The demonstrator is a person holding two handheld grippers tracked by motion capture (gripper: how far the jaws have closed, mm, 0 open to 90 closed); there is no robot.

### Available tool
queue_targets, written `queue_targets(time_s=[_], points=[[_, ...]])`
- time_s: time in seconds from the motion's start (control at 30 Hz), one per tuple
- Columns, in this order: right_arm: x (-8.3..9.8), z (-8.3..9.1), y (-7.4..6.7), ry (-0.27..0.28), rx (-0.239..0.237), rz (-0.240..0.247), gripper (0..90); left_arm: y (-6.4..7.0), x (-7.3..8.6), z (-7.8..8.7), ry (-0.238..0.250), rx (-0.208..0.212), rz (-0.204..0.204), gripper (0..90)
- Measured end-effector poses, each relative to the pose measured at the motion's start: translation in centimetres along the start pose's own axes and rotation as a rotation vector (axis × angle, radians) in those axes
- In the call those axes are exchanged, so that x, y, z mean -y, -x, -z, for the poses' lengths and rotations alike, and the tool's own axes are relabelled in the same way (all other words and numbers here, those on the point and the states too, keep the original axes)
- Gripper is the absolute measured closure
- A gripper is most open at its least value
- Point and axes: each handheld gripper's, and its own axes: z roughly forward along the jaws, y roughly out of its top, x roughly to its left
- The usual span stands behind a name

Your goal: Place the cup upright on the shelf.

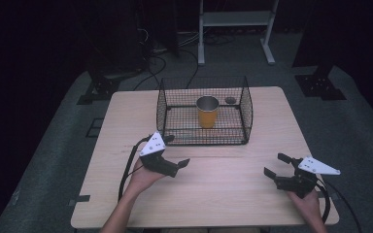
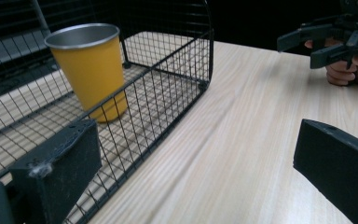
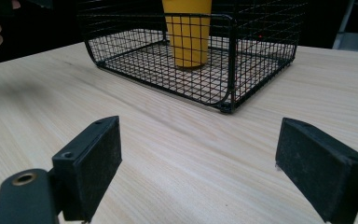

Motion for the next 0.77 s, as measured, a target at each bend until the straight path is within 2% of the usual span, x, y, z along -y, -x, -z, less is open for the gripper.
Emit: queue_targets(time_s=[0.5, 0.7, 0.77], points=[[0.0, 0.0, 0.1, 0.004, 0.000, -0.006, 13.3, 0.9, 1.6, 1.7, 0.011, -0.027, 0.021, 0.2], [0.0, 0.0, 0.1, 0.004, -0.006, -0.009, 13.3, 1.6, 2.3, 2.4, 0.033, -0.040, 0.033, 0.2], [0.0, 0.0, 0.1, 0.003, -0.007, -0.005, 13.2, 2.0, 2.6, 2.5, 0.024, -0.053, 0.027, 0.2]])
